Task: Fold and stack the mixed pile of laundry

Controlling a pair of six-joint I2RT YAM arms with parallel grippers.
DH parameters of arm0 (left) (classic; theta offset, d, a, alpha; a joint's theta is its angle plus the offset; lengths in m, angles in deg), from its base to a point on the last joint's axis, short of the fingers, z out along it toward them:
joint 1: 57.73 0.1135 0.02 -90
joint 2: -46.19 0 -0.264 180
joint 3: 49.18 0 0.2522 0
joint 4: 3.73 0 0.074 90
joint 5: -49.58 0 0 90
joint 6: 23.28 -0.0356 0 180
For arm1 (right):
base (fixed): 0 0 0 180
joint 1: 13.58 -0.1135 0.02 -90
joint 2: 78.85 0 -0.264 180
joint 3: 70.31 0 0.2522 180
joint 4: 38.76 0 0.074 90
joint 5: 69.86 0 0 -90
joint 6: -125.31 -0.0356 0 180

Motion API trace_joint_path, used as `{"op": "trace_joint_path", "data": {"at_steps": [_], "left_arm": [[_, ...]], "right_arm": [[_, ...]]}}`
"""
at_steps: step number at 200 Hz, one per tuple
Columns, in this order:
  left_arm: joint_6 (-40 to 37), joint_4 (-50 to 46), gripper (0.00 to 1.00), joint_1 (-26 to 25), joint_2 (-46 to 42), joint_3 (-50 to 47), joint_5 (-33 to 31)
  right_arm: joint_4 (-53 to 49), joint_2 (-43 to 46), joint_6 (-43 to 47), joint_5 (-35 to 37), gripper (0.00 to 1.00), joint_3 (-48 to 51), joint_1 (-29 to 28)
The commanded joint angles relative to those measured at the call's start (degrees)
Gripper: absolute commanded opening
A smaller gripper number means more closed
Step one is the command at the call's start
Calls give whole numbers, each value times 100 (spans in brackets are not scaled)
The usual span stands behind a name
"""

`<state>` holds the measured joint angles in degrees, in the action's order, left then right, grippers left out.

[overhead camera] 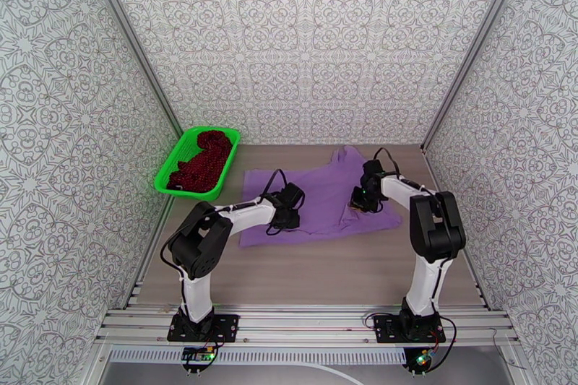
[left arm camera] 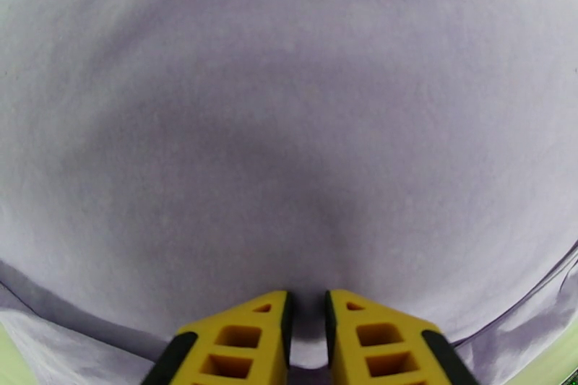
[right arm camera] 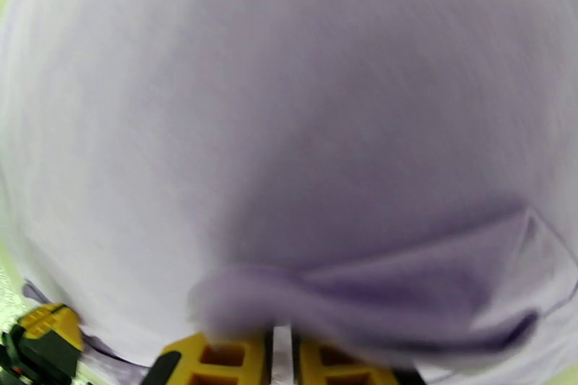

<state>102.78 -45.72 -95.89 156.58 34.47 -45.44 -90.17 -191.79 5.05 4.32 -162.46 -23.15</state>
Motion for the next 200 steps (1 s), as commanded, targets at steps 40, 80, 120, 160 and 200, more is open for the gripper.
{"op": "trace_joint_path", "data": {"at_steps": [40, 80, 120, 160, 200], "left_arm": [[76, -49, 20, -190, 119, -66, -74], [78, -146, 20, -234, 56, -54, -136], [18, -279, 20, -219, -131, -51, -300], [-138, -424, 20, -136, -322, 7, -481], [-227, -464, 20, -53, -447, 40, -535]], "right_arm": [[236, -545, -352, -518, 17, -835, -63], [-101, -186, -113, -69, 19, -653, -63], [-419, 772, 118, 681, 38, 286, -63], [18, 1134, -88, 451, 40, 1277, -72], [209, 897, -172, 315, 37, 1303, -170]]}}
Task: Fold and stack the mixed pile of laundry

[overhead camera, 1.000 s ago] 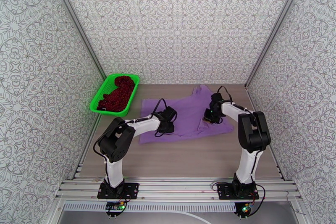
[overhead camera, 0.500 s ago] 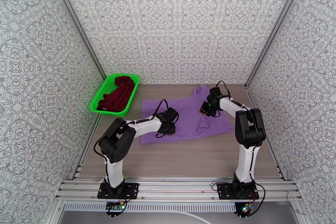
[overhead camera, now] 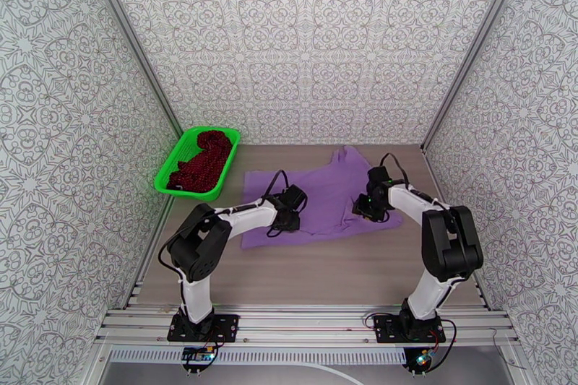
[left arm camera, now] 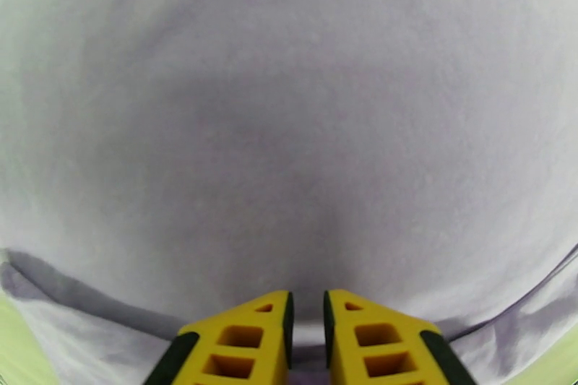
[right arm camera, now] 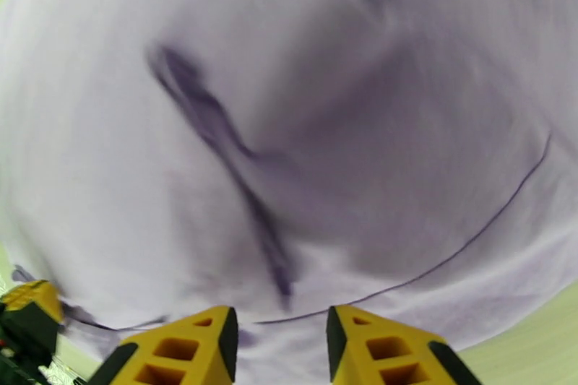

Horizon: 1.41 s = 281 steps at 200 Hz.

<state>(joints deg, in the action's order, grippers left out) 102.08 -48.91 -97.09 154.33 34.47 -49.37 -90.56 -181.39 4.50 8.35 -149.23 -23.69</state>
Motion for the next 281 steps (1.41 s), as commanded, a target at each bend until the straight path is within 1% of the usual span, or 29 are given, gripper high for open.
{"op": "trace_joint_path", "data": {"at_steps": [1, 39, 54, 71, 103, 126, 145, 159, 166, 180, 204, 222, 236, 259, 281], "left_arm": [[-159, -145, 20, 68, -218, 37, -142], [-149, -93, 20, 86, -224, -10, -129], [-141, -75, 20, 86, -210, -37, -112], [-132, -72, 20, 86, -198, -54, -111], [-116, -68, 20, 77, -217, -54, -98], [-116, -71, 20, 68, -228, -37, -107], [-116, -77, 20, 69, -222, -42, -107], [-108, -80, 20, 58, -215, -39, -107], [-109, -77, 20, 53, -216, -50, -105], [-108, -75, 20, 42, -214, -54, -94], [-98, -111, 19, 16, -232, -58, -89], [-106, -161, 19, -19, -296, -46, -148], [-107, -271, 19, -37, -396, -39, -225], [-69, -696, 20, -64, -682, -11, -435], [88, -1312, 21, -51, -1157, -95, -806]], "right_arm": [[252, -157, -118, -87, 37, -28, -119], [302, -349, -127, -108, 30, -139, -166], [331, -381, -140, -143, 24, -146, -175], [346, -359, -154, -160, 15, -159, -200], [191, -237, -132, -115, 3, -332, -267], [12, -203, -89, -78, 0, -631, -341], [-112, -349, -25, -112, 0, -966, -416], [-143, -552, 13, -201, 6, -1227, -472], [-89, -654, 22, -286, 12, -1344, -504], [34, -873, 0, -458, 28, -1561, -561], [142, -1200, -52, -712, 42, -1904, -614], [192, -1205, -84, -807, 48, -1957, -624], [156, -1048, -38, -711, 52, -1883, -624], [-134, -539, 154, -236, 56, -1613, -615], [-344, 56, 258, 249, 58, -1152, -533]]}}
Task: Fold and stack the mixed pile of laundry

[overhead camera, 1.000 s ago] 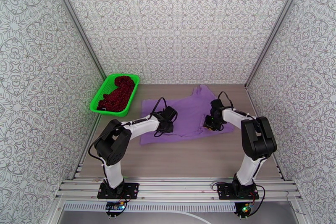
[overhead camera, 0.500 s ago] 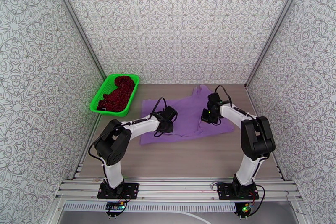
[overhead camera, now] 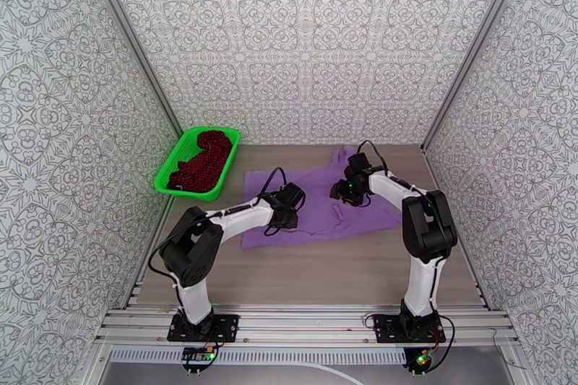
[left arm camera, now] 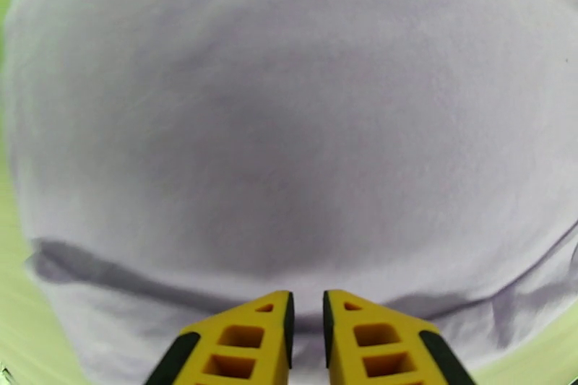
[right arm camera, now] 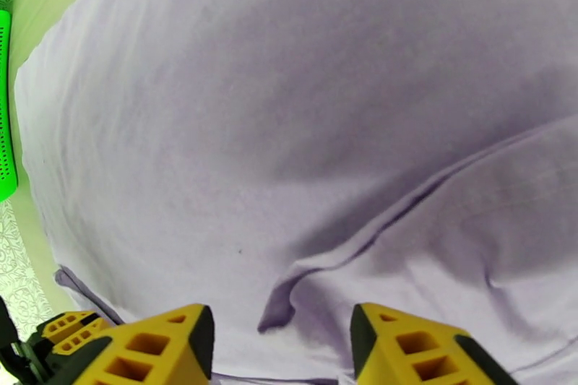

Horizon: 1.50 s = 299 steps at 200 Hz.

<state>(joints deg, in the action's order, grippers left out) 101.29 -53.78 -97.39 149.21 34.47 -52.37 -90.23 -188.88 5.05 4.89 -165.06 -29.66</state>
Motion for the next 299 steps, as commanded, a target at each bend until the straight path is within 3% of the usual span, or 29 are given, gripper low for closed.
{"op": "trace_joint_path", "data": {"at_steps": [1, 25, 45, 85, 156, 211, 299], "left_arm": [[179, -861, 21, -18, -671, -97, -522], [471, -1555, 30, 168, -1101, -291, -590], [633, -1811, 33, 358, -1235, -572, -377], [945, -1045, 28, 593, -1135, -1373, 120], [1096, -496, 23, 901, -439, -1853, 164], [1217, -728, 22, 725, -565, -2492, 366], [1241, -1464, 23, 469, -1813, -3233, 595]], "right_arm": [[-386, 833, 204, 603, 58, 459, 71], [-461, 1331, 229, 888, 54, 1116, 320], [-380, 1536, 281, 1002, 40, 1625, 641], [-227, 1447, 477, 1301, 16, 2033, 1297], [-49, 582, 442, 1729, 0, 1857, 1763], [-108, 734, 237, 2081, 0, 2231, 1888], [-570, 1986, -141, 2124, 0, 3178, 1909]]}}
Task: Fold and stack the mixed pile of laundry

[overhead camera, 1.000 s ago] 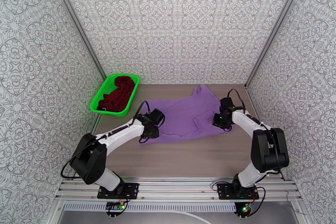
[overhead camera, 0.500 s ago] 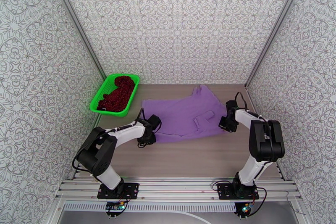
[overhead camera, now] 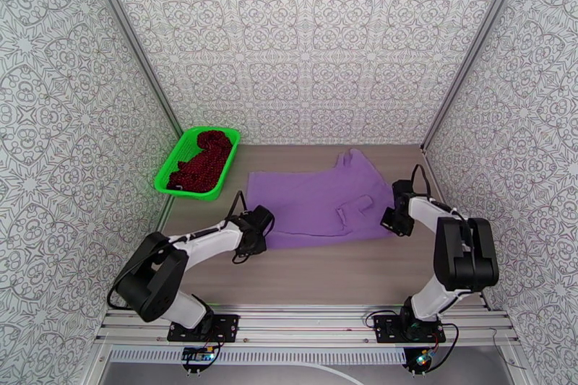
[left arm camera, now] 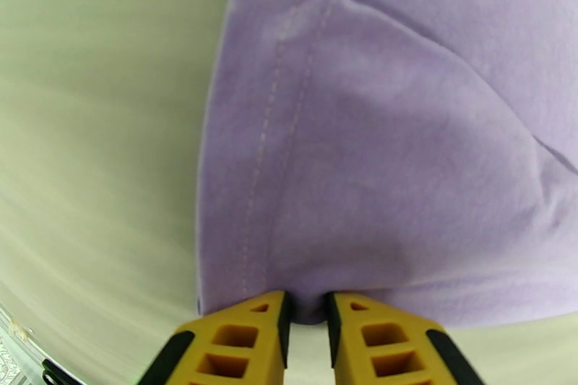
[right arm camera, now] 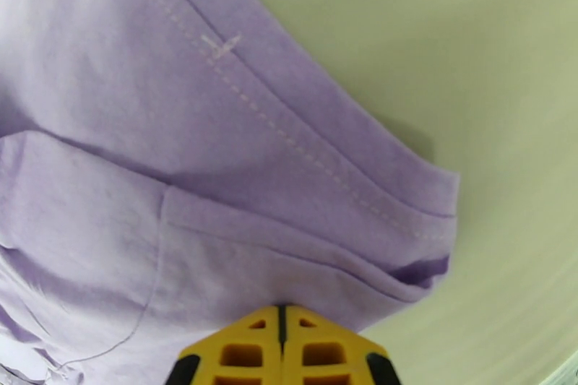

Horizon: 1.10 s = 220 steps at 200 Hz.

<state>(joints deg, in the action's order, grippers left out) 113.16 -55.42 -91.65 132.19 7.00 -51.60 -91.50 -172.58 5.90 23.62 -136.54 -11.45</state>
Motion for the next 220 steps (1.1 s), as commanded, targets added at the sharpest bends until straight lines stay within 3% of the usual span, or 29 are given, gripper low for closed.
{"op": "trace_joint_path", "data": {"at_steps": [1, 50, 67, 92, 120, 149, 171, 189, 220], "left_arm": [[56, -1315, 23, -106, -132, -496, 520], [360, -1632, 25, -351, -1170, -734, 763], [400, -1691, 45, -319, -1345, -651, 615], [287, -1664, 64, -205, -1506, -212, 474], [-81, -1909, 79, -12, -1411, 763, 180], [-699, -2083, 79, 561, -1056, 1898, 69], [-1155, -1929, 78, 1249, -524, 2575, 396], [-1364, -1699, 77, 1700, 24, 2996, 501], [-1589, -1135, 64, 2256, 1129, 3563, 764]], "right_arm": [[-452, 373, -229, 250, 0, 339, 87], [-648, 1314, -526, 101, 1, 936, 86], [-648, 1516, -511, 36, 4, 975, 86], [-806, 1644, -305, -177, 7, 637, 87], [-1067, 1668, 288, -541, 22, -194, 88], [-1187, 1165, 1154, -1188, 43, -1536, 86], [-1195, 372, 1733, -1564, 54, -2692, 86], [-1234, -442, 2183, -1840, 59, -3687, 75], [-1344, -1904, 2757, -2269, 67, -5340, 77]]}}
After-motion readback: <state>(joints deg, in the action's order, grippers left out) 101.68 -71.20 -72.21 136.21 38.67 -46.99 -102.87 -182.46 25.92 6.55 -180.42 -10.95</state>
